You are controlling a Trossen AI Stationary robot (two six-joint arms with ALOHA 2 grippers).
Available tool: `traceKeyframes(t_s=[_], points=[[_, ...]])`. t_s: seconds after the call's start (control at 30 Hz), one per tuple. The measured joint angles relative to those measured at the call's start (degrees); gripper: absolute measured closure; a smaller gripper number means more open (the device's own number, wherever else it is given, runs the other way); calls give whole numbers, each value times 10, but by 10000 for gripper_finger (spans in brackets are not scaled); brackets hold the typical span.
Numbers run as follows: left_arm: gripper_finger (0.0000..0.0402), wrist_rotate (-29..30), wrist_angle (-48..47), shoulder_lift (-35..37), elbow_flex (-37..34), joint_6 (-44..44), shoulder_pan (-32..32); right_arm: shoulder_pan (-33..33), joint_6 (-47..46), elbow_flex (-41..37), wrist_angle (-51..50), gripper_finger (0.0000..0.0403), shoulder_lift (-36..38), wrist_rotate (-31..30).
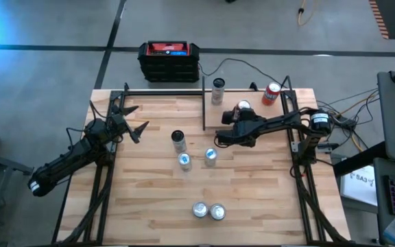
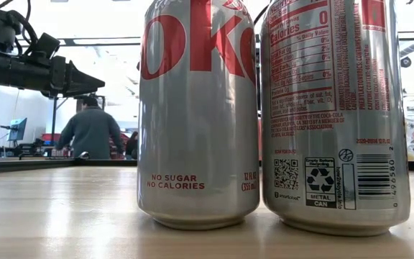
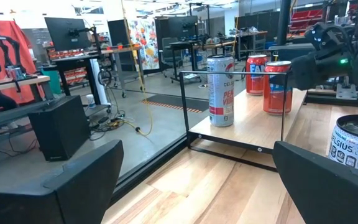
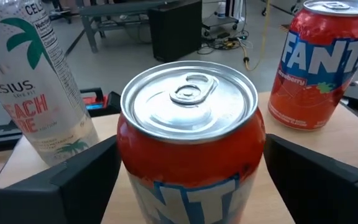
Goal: Place canned beverage on shelf
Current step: Put the red soda can on the shelf aligned with the other red soda can
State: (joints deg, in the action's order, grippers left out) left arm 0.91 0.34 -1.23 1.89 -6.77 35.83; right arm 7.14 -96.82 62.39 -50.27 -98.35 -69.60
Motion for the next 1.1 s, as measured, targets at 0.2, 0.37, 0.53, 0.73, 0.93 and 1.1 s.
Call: traceKeyframes(t_s=[0.2,0.37,0.53,0.73,0.93,1.1], points=[[3,0,0,0,0,0,0,8,2,0,5,92,0,8],[3,0,0,0,0,0,0,10,32,0,16,116,0,8],[3,0,0,0,0,0,0,10,37,0,11,112,0,8],[3,0,0,0,0,0,0,8,7,0,-15,103,4,16],[3,0,0,0,0,0,0,2,-118,0,-123,103,8,46],[3,0,0,0,0,0,0,-2,-197,0,-214,103,8,60]])
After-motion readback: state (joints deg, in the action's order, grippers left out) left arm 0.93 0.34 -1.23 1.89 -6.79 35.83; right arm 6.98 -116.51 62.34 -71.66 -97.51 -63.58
